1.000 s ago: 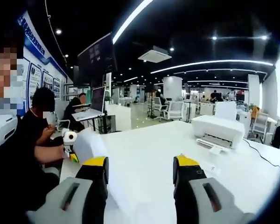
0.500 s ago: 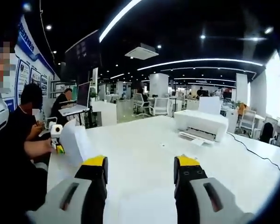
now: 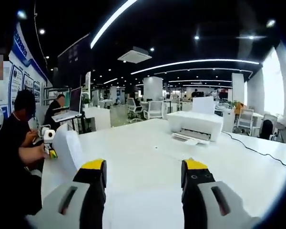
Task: Organize the stack of printing papers by aligning and flattening the scattered papers on the table
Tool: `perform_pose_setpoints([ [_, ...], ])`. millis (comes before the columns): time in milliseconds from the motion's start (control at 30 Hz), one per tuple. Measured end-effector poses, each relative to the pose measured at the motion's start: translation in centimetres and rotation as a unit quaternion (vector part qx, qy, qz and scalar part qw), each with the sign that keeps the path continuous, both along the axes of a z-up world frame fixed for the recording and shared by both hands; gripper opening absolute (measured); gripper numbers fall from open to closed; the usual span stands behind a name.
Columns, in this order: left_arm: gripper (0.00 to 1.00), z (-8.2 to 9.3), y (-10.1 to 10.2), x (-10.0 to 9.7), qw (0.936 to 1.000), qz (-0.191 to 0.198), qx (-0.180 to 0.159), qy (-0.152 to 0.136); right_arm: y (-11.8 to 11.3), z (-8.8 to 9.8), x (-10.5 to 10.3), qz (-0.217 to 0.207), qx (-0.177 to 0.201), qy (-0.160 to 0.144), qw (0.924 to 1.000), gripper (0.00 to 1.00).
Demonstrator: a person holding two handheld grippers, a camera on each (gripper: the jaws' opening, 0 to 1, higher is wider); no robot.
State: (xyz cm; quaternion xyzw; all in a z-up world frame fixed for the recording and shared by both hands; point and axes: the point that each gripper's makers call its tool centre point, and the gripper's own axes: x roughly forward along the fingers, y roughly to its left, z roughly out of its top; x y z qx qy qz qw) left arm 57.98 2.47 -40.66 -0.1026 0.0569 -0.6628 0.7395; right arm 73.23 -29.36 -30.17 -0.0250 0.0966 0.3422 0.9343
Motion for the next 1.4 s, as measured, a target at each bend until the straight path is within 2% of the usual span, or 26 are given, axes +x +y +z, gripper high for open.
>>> perform_pose_setpoints([
  [833, 0.06, -0.1, -0.1, 0.0, 1.0000, 0.000, 0.002, 0.001, -3.8, -2.1, 1.6, -0.048, 0.016, 0.014, 0.9986, 0.59],
  [1400, 0.06, -0.2, 0.0, -0.1, 1.0000, -0.001, 0.004, 0.002, -7.4, -4.7, 3.6, -0.094, -0.018, 0.031, 0.9949, 0.60],
])
